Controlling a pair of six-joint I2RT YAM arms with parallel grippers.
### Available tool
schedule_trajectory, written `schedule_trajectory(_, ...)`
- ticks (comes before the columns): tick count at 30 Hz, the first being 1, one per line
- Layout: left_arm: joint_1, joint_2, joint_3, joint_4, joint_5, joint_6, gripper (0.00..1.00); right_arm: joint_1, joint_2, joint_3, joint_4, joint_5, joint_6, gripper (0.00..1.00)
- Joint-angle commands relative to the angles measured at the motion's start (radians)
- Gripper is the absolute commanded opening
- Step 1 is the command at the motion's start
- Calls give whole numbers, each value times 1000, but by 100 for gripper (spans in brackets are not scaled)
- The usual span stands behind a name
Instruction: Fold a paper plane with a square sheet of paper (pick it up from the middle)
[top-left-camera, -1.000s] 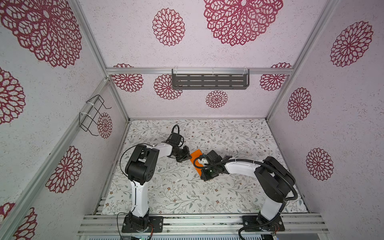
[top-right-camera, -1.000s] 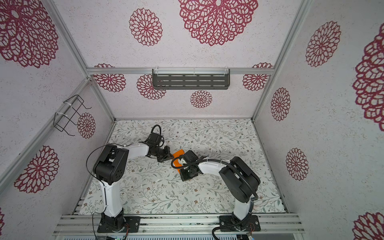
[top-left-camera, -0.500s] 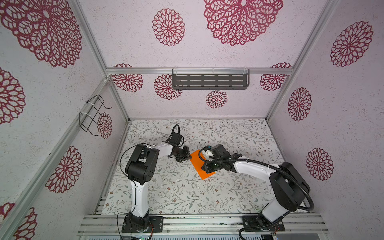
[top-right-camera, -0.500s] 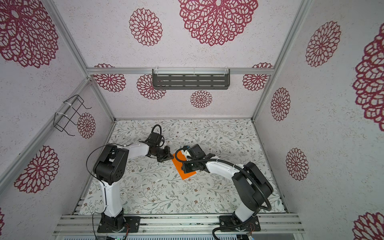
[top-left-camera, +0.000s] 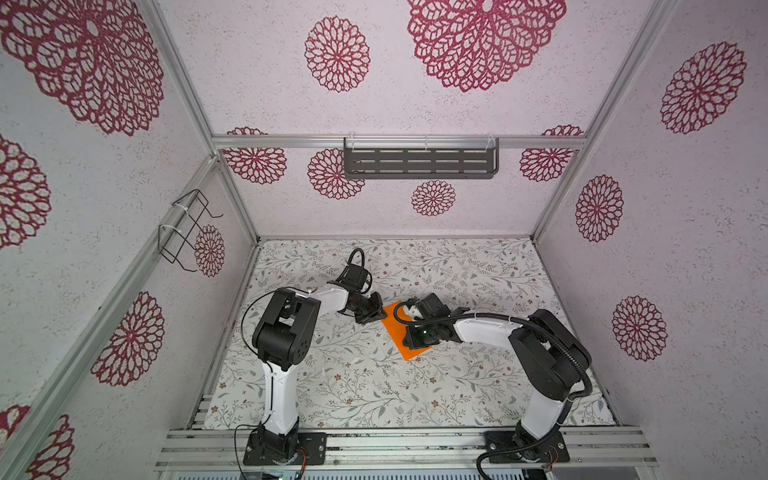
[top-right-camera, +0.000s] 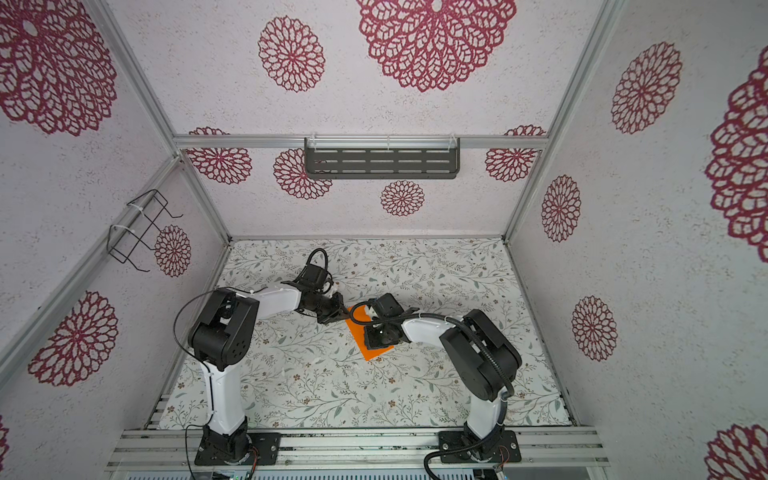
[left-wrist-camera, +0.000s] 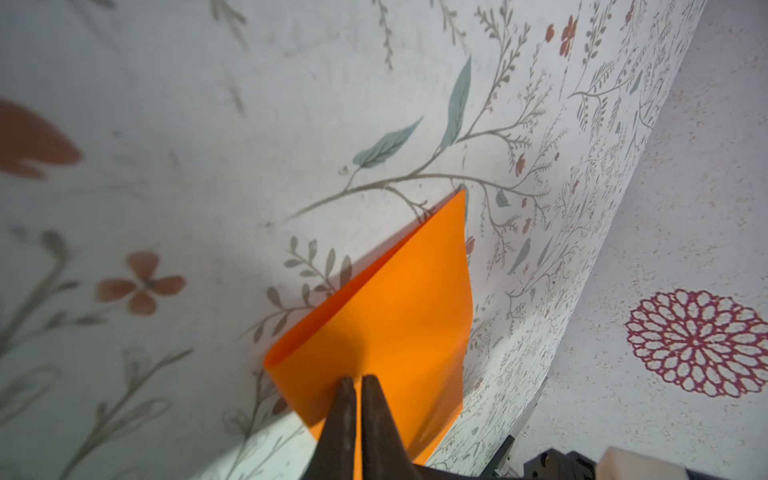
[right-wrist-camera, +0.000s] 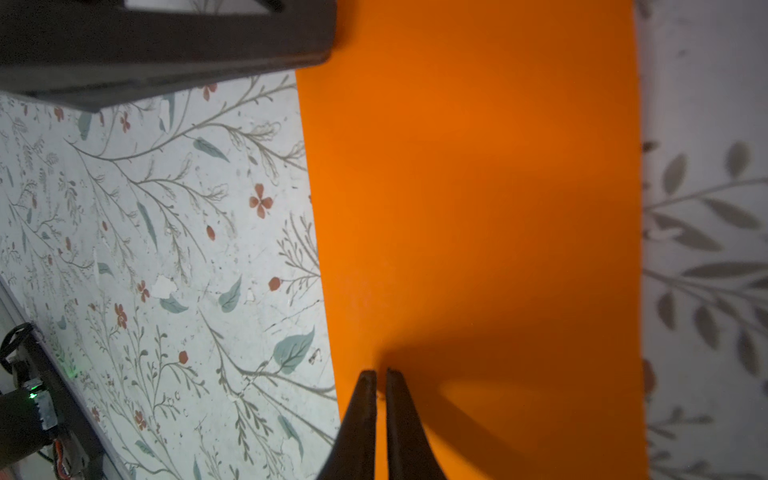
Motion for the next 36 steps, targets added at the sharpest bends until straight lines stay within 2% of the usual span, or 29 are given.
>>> schedule_trajectory(1,-6,-30,-9,-38,-1,60,10,-9,10,22,-21,14,23,12)
schedule_trajectory(11,-9,-61,-72,46,32,139,13,-11,44,32,-58,31,40,12)
schedule_trajectory(17,-37,-69,-72,15,19,174,13,-11,59,35,-70,32,53,12)
schedule_trajectory(21,-48,-60,-60,-47,-21,208,10,-12,62,34,-71,31,56,12)
schedule_trajectory(36,-48,3,112,-326,-295,351,5,-12,68,30,-78,43,62,12)
